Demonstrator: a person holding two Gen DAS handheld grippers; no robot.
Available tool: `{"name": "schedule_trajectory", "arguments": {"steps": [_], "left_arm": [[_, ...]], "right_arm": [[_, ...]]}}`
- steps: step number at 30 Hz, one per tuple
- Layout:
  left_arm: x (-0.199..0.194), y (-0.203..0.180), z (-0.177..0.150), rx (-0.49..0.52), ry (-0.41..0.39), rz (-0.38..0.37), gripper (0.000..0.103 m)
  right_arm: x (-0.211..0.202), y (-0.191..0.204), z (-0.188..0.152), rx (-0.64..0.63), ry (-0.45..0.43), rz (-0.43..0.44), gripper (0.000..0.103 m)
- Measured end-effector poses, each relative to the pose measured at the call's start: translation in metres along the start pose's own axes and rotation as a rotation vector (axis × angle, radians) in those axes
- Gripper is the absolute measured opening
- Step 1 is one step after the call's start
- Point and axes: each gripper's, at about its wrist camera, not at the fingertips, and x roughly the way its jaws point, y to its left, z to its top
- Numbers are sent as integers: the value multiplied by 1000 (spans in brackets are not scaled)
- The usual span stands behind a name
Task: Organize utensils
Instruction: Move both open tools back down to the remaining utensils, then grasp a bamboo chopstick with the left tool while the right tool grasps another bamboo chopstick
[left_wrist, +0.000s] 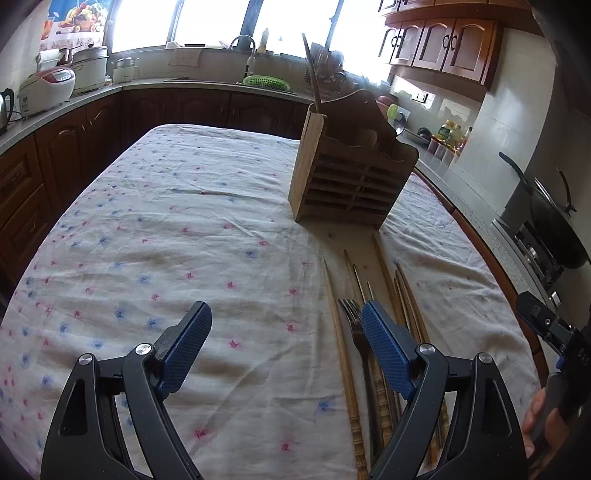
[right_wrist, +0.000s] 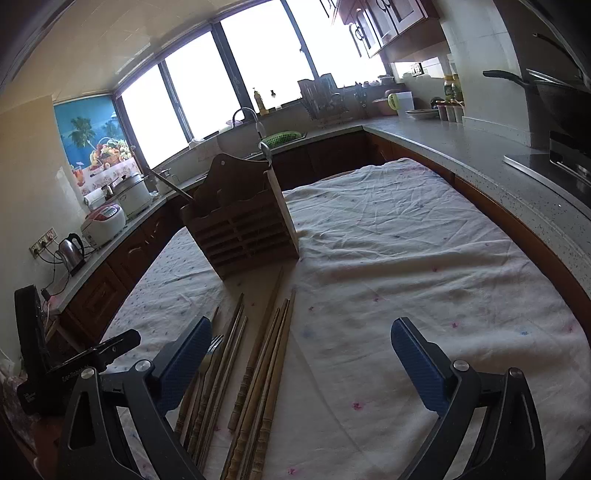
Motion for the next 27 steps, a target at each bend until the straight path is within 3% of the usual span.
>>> {"name": "schedule_trajectory", "arguments": {"steps": [3, 5, 8, 15, 20, 23, 27], "left_arm": [[5, -2, 2, 14, 13, 8, 85], [7, -2, 3, 16, 15, 9, 85], [12, -2, 8, 20, 21, 17, 79], [36, -8, 20, 50, 75, 6, 68], [59, -23, 28, 103, 125, -1, 63], [73, -32, 31, 145, 151, 6, 61], [93, -39, 31, 185, 203, 7, 49]], "right_arm": [[15, 3, -1, -22, 49, -6, 88], [28, 4, -3, -29, 92, -7, 70], [44, 6, -5, -38, 143, 1, 51], [76, 19, -6, -92, 226, 8, 38], [108, 24, -11, -152, 316, -29, 22], [108, 25, -12, -191, 316, -66, 18], [100, 6, -12, -164, 316, -79, 15]]}}
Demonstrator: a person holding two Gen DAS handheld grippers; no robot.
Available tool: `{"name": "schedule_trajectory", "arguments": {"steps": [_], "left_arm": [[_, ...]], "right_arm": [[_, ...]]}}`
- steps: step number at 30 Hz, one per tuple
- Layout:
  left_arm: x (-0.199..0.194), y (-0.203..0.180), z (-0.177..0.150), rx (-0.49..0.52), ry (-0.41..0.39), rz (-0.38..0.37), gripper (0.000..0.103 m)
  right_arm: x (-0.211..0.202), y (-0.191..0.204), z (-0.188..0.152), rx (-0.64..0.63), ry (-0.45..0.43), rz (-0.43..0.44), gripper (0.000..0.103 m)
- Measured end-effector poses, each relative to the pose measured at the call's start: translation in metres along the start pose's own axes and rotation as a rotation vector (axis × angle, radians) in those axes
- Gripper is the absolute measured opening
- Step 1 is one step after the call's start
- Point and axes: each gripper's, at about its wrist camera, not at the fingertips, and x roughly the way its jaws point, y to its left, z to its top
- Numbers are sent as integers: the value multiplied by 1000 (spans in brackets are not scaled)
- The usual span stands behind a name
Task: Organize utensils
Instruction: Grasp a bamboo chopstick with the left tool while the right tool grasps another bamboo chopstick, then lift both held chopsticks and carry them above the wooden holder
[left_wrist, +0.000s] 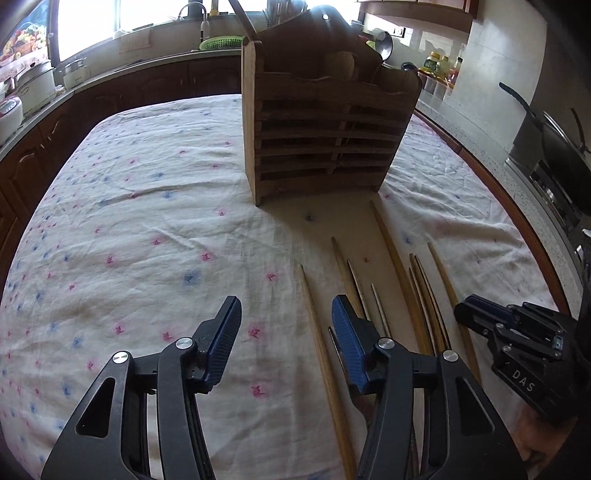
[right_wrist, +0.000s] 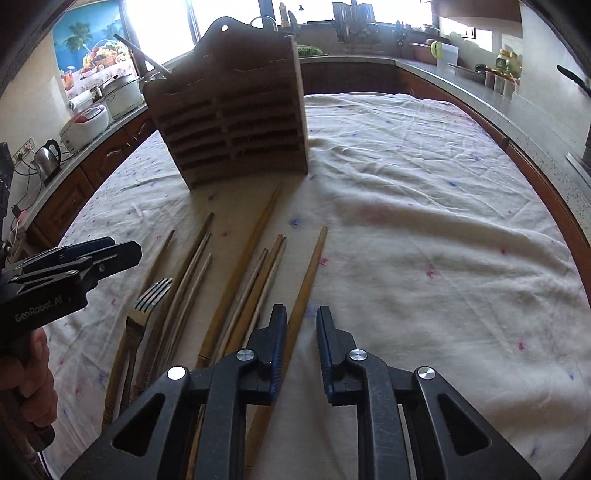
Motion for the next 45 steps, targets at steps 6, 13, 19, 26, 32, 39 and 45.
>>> {"name": "schedule_trajectory", "arguments": {"steps": [6, 13, 19, 26, 32, 39, 45], "left_arm": [[18, -6, 1, 32, 49, 4, 44], [26, -19, 7, 93, 49, 60, 40], [28, -24, 9, 103, 26, 59, 7], [-2, 0, -3, 16, -24, -46, 4], [-55, 19, -5, -47, -114, -126, 4], [-117, 24, -4, -42, -233, -179, 4], [-155, 29, 5, -50, -316, -229, 4]], "right_arm": [[-1, -18, 12, 70, -18, 12, 23], [28, -5, 35, 21, -10, 1, 23], [33, -5, 40, 12, -23, -53, 7], [5, -14, 31, 86, -67, 38, 5], [-46, -6, 31, 80, -164, 90, 5], [-105, 0, 39, 74, -280, 140, 5], [-152, 5, 51, 56, -392, 155, 5]]}}
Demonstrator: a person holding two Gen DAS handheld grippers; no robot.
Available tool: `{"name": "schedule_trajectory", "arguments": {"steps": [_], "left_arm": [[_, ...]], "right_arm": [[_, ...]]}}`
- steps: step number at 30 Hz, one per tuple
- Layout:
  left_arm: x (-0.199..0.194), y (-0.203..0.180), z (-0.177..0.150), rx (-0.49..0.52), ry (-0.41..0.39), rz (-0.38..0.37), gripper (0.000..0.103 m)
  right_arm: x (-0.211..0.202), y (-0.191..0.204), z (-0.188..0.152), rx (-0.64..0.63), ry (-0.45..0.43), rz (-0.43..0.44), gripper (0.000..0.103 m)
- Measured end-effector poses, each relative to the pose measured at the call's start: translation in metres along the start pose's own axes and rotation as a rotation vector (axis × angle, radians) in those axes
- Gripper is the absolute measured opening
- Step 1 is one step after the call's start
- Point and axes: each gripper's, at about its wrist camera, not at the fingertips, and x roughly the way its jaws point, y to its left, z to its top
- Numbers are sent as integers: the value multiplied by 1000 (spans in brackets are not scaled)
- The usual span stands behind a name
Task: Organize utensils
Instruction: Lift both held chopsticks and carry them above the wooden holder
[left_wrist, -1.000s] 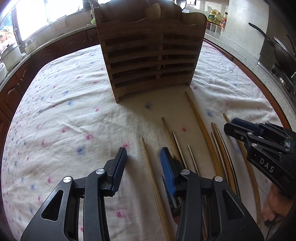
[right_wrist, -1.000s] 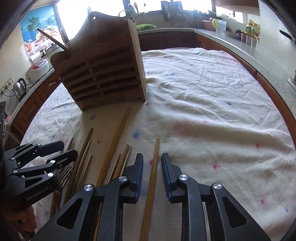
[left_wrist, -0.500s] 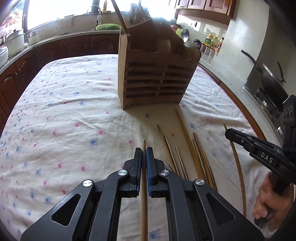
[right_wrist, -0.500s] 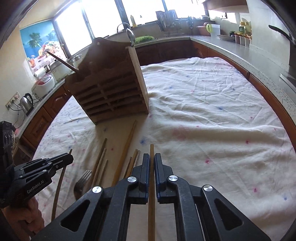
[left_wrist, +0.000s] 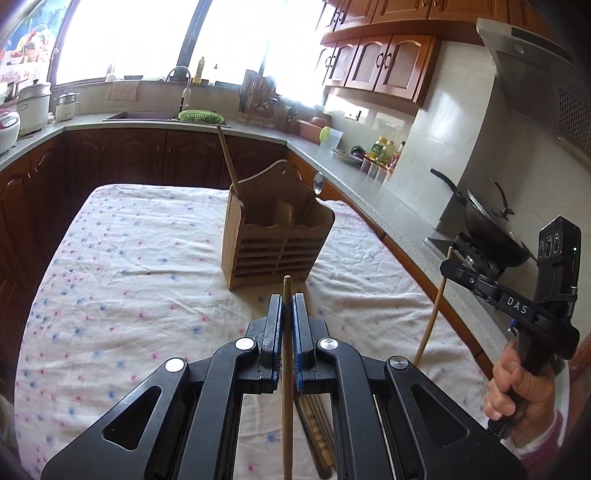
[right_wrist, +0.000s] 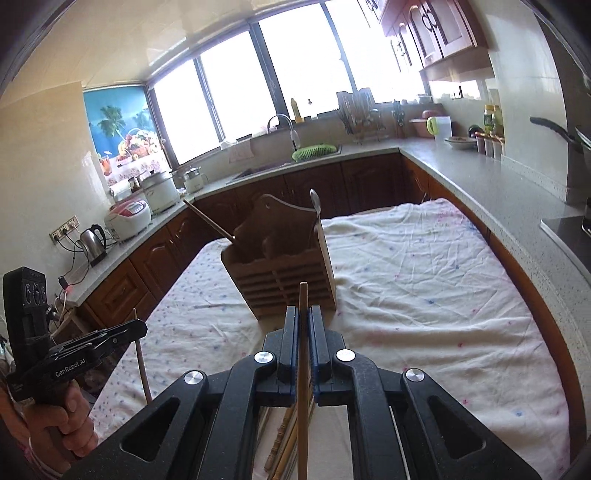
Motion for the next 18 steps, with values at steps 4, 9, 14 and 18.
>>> {"name": "schedule_trajectory", "arguments": {"steps": [4, 9, 14, 18], "left_arm": [[-14, -1, 10, 3, -44, 6, 4], [-21, -1, 16, -3, -79, 10, 4], [-24, -1, 21, 3, -111, 32, 4], [-24, 0, 27, -4, -130, 35, 4]], "right_arm": [[-13, 4, 13, -12, -49, 5, 5], [-12, 6, 19, -10, -66, 11, 5], [-11, 5, 21, -9, -74, 17, 5], [-9, 6, 26, -9, -84, 18, 5]]}}
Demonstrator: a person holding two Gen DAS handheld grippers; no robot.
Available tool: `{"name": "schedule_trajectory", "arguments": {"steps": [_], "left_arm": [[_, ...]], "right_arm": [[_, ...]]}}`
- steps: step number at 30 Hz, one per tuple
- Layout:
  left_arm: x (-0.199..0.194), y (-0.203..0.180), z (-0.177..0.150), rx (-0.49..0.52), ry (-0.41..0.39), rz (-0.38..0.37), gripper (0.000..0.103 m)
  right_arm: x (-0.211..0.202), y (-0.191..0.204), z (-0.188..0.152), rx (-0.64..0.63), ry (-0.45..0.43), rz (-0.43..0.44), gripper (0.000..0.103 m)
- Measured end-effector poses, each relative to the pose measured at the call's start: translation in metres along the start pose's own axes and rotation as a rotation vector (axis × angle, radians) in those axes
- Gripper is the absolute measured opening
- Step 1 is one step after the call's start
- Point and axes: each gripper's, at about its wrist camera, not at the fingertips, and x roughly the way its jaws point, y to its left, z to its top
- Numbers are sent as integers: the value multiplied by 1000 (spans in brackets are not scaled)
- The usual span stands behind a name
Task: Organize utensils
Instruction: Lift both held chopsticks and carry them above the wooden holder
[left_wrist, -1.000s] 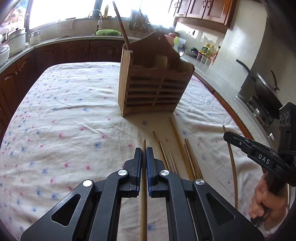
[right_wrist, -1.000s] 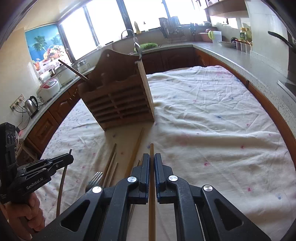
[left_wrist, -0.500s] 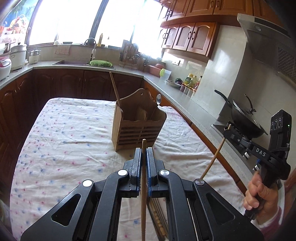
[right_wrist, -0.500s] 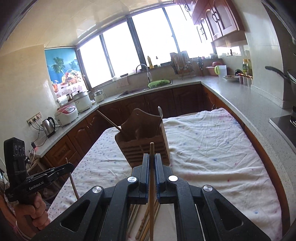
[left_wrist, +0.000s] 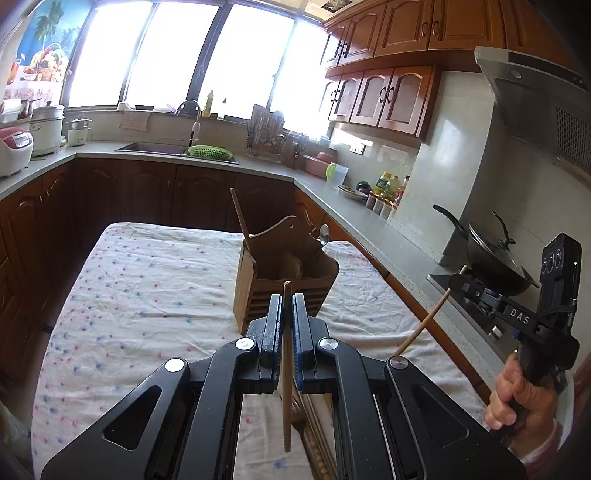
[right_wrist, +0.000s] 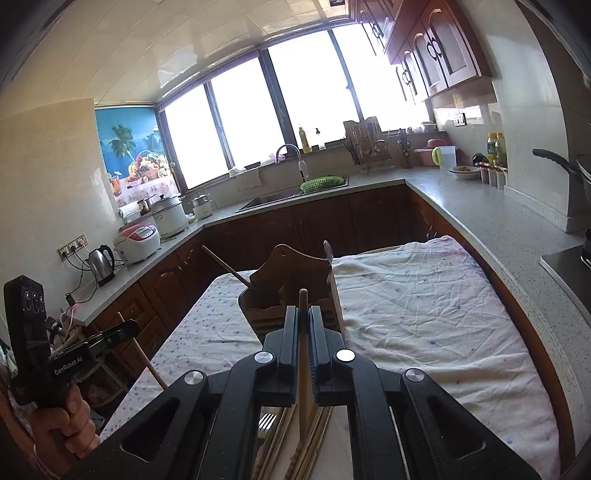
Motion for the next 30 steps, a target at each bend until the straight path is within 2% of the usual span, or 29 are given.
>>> {"name": "schedule_trajectory", "arguments": {"steps": [8, 16, 24, 30], "left_arm": [[4, 2, 21, -11, -54, 5, 4], [6, 1, 75, -10, -202, 26, 4], [32, 13, 122, -50, -339, 83, 4], [64, 28, 124, -84, -414, 125, 4]], "right_arm": [[3, 1, 18, -5, -40, -5, 5], [14, 2, 70, -8, -144, -10, 5], [52, -5, 120, 30, -218, -12, 5], [98, -16, 116, 64, -194, -26, 5]]}}
